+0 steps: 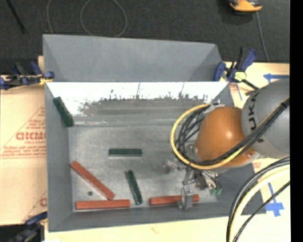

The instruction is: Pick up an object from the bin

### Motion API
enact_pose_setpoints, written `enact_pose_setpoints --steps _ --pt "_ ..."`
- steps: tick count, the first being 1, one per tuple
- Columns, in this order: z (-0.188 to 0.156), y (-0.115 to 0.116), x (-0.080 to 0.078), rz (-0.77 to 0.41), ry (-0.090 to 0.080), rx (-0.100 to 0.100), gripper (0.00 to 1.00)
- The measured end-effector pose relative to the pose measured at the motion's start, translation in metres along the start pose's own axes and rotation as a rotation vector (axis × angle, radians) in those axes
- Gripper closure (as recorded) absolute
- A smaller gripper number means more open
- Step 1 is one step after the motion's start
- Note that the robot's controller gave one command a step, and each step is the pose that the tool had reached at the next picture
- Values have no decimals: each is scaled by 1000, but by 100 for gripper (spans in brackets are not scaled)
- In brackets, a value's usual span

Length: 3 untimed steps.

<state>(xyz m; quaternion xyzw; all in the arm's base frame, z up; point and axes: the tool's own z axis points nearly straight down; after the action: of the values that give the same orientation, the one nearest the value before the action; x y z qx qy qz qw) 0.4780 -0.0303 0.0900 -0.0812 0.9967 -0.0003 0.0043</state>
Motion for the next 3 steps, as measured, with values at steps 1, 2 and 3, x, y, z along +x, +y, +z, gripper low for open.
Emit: enact_pose_setpoints --steps 1,2,3 --pt "-2 39 -6 65 3 -2 0" --pt "-2 37 -6 68 3 -1 100" --pt "-199 32 -42 180 -5 0 100"
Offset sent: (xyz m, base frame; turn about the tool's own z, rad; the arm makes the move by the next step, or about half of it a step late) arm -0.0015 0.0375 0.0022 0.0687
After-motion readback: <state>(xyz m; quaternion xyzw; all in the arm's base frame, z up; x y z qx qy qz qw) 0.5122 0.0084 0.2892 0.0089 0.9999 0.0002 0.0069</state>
